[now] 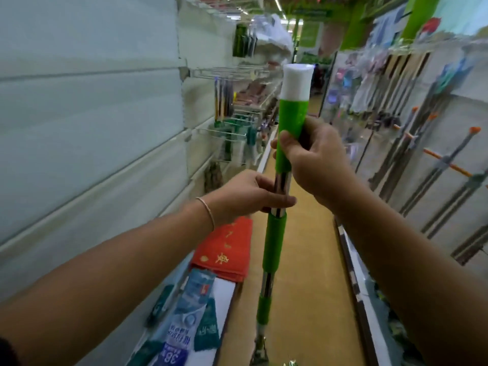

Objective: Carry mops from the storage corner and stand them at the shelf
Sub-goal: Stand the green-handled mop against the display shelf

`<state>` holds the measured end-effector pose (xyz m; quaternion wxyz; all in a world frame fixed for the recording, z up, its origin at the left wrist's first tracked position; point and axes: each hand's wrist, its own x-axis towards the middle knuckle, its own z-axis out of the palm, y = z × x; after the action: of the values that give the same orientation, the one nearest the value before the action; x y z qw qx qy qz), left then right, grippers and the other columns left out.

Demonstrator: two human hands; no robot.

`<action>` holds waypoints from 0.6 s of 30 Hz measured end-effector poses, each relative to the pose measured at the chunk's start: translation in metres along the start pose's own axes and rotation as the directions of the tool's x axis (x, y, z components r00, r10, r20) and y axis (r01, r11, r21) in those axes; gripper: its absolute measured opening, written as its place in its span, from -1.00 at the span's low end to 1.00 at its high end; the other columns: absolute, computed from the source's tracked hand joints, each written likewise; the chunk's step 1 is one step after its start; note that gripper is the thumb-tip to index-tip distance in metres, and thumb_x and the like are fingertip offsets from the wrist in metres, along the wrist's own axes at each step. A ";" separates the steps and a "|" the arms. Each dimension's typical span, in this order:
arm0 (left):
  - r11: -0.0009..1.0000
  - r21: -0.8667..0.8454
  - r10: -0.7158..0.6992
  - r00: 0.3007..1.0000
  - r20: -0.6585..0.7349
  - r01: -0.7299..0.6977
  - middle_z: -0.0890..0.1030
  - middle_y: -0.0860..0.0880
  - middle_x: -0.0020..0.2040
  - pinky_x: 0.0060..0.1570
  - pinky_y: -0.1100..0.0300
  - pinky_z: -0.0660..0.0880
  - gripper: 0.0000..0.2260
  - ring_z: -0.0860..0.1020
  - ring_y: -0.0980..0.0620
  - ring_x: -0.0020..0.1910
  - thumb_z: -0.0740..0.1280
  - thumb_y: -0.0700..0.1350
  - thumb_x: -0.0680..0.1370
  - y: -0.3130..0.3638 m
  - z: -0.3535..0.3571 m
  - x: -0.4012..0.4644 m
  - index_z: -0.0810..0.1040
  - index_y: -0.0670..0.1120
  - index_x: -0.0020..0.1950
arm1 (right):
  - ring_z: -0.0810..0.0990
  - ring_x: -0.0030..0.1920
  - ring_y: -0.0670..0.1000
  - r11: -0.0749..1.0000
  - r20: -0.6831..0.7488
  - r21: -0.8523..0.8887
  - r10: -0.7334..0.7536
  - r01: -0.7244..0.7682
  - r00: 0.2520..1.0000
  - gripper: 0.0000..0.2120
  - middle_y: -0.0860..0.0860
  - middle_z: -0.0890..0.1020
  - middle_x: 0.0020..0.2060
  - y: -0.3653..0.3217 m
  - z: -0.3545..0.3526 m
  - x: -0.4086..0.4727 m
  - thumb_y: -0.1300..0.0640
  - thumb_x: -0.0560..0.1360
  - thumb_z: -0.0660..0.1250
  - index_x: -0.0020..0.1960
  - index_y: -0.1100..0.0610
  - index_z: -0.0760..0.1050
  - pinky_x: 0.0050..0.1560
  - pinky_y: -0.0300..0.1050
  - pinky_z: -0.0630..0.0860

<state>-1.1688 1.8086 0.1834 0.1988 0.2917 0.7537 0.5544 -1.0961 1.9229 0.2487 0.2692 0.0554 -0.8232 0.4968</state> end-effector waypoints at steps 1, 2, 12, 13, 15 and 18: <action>1.000 0.005 -0.021 0.999 -0.049 0.021 0.71 -0.13 -0.11 0.07 0.03 0.59 -0.74 0.67 -0.01 -0.12 0.51 -0.08 0.42 -0.001 -0.003 0.004 0.67 -0.23 -0.01 | 0.65 -0.07 0.24 1.000 0.023 0.012 -0.011 0.010 1.000 -0.98 0.22 0.65 -0.09 0.004 0.002 0.010 0.08 0.55 0.29 -0.05 -0.03 0.48 -0.04 0.32 0.59; 0.999 0.007 -0.040 0.994 -0.099 0.041 0.71 -0.13 -0.12 0.10 -0.02 0.58 -0.73 0.67 -0.04 -0.11 0.52 -0.06 0.40 -0.002 -0.006 0.009 0.67 -0.21 -0.02 | 0.66 -0.08 0.23 1.000 0.045 0.023 -0.020 0.019 0.999 -0.99 0.20 0.66 -0.11 0.008 0.004 0.020 0.05 0.52 0.29 -0.07 -0.04 0.49 -0.05 0.32 0.60; 0.990 -0.057 -0.141 0.807 -0.574 0.133 0.69 -0.11 -0.16 0.14 -0.10 0.57 -0.92 0.66 -0.17 0.00 0.50 -0.11 0.44 -0.003 -0.031 -0.010 0.68 -0.11 -0.13 | 0.64 -0.01 0.29 0.952 0.344 0.293 -0.190 0.087 0.919 -0.92 0.29 0.64 -0.05 0.013 0.046 0.075 0.19 0.59 0.31 -0.08 0.07 0.51 0.01 0.33 0.58; 0.989 -0.066 -0.146 0.780 -0.609 0.134 0.68 -0.11 -0.15 0.15 -0.10 0.57 -0.92 0.66 -0.16 0.00 0.48 -0.12 0.46 -0.004 -0.032 -0.017 0.67 -0.10 -0.12 | 0.64 -0.01 0.29 0.946 0.376 0.313 -0.208 0.087 0.903 -0.95 0.30 0.64 -0.04 0.011 0.053 0.075 0.20 0.59 0.31 -0.05 0.10 0.51 0.01 0.32 0.58; 0.986 -0.087 -0.164 0.728 -0.665 0.143 0.68 -0.13 -0.13 0.13 -0.07 0.58 -0.92 0.66 -0.13 -0.02 0.46 -0.12 0.49 -0.005 -0.035 -0.032 0.66 -0.12 -0.10 | 0.64 -0.03 0.30 0.935 0.416 0.341 -0.245 0.099 0.876 -0.97 0.31 0.64 -0.04 0.006 0.068 0.076 0.20 0.59 0.31 -0.03 0.13 0.52 -0.02 0.32 0.59; 0.982 -0.094 -0.180 0.664 -0.726 0.163 0.69 -0.17 -0.08 0.14 -0.09 0.57 -0.86 0.67 -0.14 -0.01 0.44 -0.08 0.50 -0.005 -0.046 -0.057 0.66 -0.15 -0.07 | 0.66 -0.03 0.26 0.912 0.464 0.392 -0.310 0.121 0.830 -0.98 0.28 0.65 -0.05 -0.009 0.087 0.073 0.19 0.58 0.32 -0.03 0.11 0.52 -0.02 0.28 0.61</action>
<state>-1.1559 1.7370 0.1918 -0.0643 -0.0281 0.7885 0.6110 -1.1882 1.8570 0.2607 0.0794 0.3270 -0.7525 0.5661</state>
